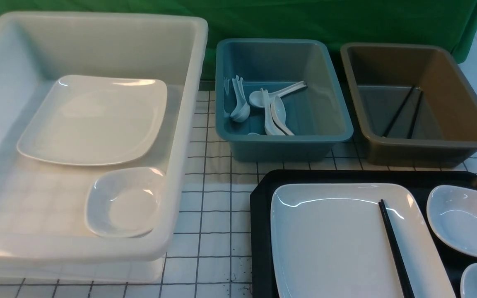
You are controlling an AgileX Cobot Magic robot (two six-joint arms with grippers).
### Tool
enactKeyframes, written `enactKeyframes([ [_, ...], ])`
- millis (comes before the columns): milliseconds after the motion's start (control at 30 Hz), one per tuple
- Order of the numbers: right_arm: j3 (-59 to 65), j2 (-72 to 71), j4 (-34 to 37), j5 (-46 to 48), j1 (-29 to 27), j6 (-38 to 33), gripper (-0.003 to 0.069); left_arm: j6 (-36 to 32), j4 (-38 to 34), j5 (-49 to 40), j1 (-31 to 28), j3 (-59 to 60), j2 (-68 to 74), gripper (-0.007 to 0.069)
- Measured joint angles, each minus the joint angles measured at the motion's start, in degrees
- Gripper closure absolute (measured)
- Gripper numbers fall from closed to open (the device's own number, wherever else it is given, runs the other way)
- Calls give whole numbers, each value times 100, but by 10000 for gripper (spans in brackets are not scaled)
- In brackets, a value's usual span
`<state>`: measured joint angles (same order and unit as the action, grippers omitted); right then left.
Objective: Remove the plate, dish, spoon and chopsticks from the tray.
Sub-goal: Use the right arm to grab a soup spoon from the plate
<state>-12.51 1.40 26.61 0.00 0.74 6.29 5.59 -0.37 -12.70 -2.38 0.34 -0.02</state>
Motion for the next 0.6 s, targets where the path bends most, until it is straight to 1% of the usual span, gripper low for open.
enactKeyframes([
  [33, -330, 104, 0, -34, 0, -629, 625, 0, 0, 0, 0, 0, 0, 620],
  [67, -397, 133, 0, -33, 0, -753, 627, 0, 0, 0, 0, 0, 0, 620],
  [100, -935, 488, 0, 77, 0, -1646, 629, 0, 0, 0, 0, 0, 0, 620],
  [133, -1069, 537, 0, 140, 0, -1721, 629, 0, 0, 0, 0, 0, 0, 620],
  [167, -1528, 937, 0, 481, 0, -2118, 629, -6, 0, 0, 0, 0, 0, 620],
  [200, -1847, 1274, -7, 828, 0, -2275, 629, -6, 0, 0, 0, 0, 0, 620],
  [233, -2210, 1726, -69, 1367, 0, -2377, 629, -6, 0, 0, 0, 0, 0, 620],
  [267, -2210, 1807, -69, 1367, 0, -2381, 629, -6, 0, 0, 0, 0, 0, 620],
  [300, -2758, 2554, -234, 2452, 0, -2426, 629, 0, 0, 0, 0, 0, 0, 620],
  [367, -3071, 3261, -397, 3358, 0, -2398, 629, 0, 0, 0, 0, 0, 0, 620],
  [400, -3309, 3799, -517, 3980, 0, -2348, 629, 0, 0, 0, 0, 0, 0, 620],
  [433, -3338, 3888, -532, 4077, 0, -2336, 629, 0, 0, 0, 0, 0, 0, 620],
  [467, -3510, 4561, -644, 4762, 0, -2311, 629, 0, 0, 0, 0, 0, 0, 620],
  [500, -3568, 4878, -674, 5039, 0, -2311, 629, 0, 0, 0, 0, 0, 0, 620],
  [600, -3645, 5818, -700, 5584, 0, -2353, 622, 0, 0, 0, 0, 0, 0, 620],
])
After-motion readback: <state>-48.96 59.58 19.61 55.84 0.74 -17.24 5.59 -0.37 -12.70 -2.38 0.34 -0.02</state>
